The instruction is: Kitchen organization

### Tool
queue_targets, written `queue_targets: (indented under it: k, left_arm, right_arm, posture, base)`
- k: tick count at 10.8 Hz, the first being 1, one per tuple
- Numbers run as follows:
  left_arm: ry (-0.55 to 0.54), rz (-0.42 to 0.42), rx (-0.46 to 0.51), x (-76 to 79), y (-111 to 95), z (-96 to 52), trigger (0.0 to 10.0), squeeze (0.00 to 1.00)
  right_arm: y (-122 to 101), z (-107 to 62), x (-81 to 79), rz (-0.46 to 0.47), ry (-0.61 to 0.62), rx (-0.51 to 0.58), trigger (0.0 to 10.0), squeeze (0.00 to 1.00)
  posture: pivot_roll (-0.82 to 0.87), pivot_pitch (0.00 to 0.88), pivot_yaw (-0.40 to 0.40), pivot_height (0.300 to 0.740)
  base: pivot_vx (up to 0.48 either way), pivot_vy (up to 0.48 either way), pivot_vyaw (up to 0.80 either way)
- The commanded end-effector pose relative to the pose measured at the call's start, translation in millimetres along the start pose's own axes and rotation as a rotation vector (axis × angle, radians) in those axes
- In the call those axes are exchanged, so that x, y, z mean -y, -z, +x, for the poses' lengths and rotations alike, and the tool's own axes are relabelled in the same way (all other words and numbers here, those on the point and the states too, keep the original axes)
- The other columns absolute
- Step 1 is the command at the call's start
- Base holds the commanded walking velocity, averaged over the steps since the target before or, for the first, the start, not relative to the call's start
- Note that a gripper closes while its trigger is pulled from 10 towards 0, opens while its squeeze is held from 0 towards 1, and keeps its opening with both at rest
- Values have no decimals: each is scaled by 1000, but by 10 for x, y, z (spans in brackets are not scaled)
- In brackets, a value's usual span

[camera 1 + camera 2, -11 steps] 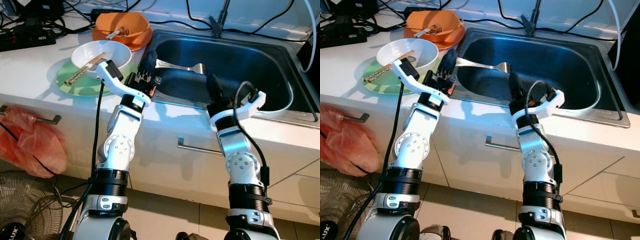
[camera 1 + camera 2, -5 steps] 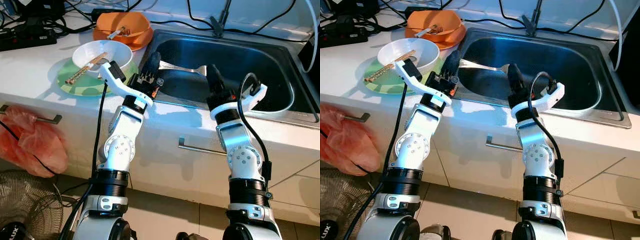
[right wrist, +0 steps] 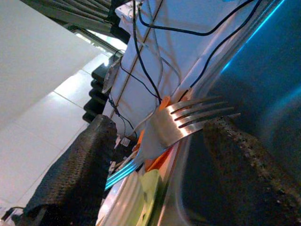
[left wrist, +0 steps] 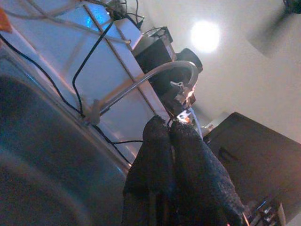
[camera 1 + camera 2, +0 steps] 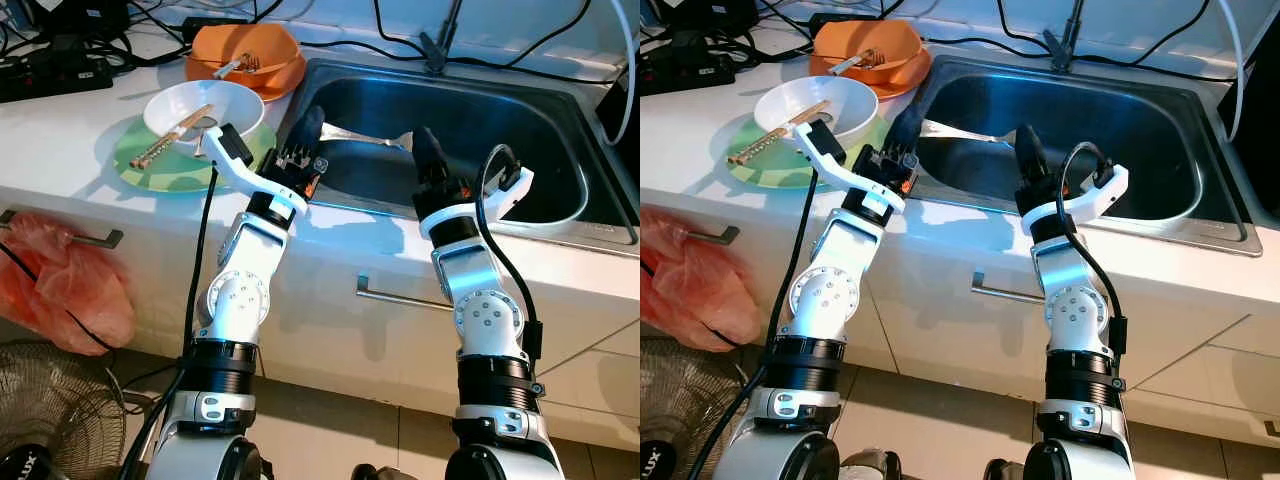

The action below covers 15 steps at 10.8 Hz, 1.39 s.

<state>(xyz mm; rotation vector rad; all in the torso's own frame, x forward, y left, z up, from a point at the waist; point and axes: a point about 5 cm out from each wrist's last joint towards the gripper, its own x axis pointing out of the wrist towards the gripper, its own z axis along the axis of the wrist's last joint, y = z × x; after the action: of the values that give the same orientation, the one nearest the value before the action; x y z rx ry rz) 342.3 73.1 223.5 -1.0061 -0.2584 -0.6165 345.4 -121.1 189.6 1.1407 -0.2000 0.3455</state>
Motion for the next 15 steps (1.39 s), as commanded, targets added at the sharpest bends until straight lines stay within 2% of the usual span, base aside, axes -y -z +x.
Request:
queue_targets:
  k: [1,3,7,11,15]
  left_arm:
    - [35,-145,-27,141,313,1,10000,0]
    - [38,-176,-25,139,314,-4,10000,0]
    - [31,-173,1,127,272,-4,10000,0]
    - [20,-193,80,114,169,14,10000,0]
    - [31,-212,51,116,209,9,10000,0]
  right_arm:
    - [70,110,-149,44,-40,-5,10000,0]
    - [86,115,-156,50,-42,-9,10000,0]
    - [108,113,-156,59,-45,-17,10000,0]
    - [126,112,-159,75,-48,-27,10000,0]
    - [137,114,-164,83,-51,-31,10000,0]
  posture:
    - [186,99,-41,740]
    - [188,99,-41,740]
    - [187,98,-42,740]
    - [188,100,-44,740]
    - [191,100,-45,740]
  base:
    - [0,0,0]
    - [0,0,0]
    - [0,0,0]
    - [0,0,0]
    - [0,0,0]
